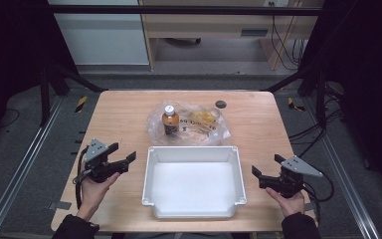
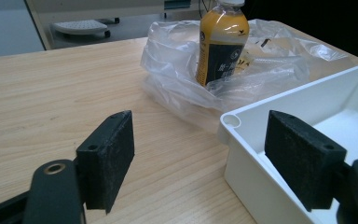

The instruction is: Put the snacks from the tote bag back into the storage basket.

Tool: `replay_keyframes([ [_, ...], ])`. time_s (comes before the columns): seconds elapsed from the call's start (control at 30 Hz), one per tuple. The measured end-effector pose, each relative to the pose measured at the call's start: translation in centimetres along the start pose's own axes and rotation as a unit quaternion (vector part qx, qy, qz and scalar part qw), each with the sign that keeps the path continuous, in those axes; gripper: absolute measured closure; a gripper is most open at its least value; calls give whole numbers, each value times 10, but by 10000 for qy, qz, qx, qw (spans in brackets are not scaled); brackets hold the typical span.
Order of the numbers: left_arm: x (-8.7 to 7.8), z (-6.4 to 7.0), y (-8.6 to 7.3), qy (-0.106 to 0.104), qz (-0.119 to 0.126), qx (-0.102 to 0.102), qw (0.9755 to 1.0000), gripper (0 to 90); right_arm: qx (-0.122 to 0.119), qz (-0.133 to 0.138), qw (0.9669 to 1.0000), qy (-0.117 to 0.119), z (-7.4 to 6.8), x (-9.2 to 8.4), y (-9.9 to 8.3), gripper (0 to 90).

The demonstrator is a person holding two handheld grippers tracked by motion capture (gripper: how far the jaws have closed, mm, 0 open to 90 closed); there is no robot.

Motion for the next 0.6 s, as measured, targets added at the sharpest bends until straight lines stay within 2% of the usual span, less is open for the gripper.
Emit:
replay_keyframes([
  [0.6,12,8,18,-53,95,79,9999,235,-4,-49,10000,-25,0,1,0,59],
])
Point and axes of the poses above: each handheld gripper's, and its own axes: x roughly forward along the jaws, y roughly out of its top, z roughly to its right, the point moved 3 cm from there along x, roughly forward along the jaws, and after that the axes turned 10 degrees about y, right-handed, at the moved point
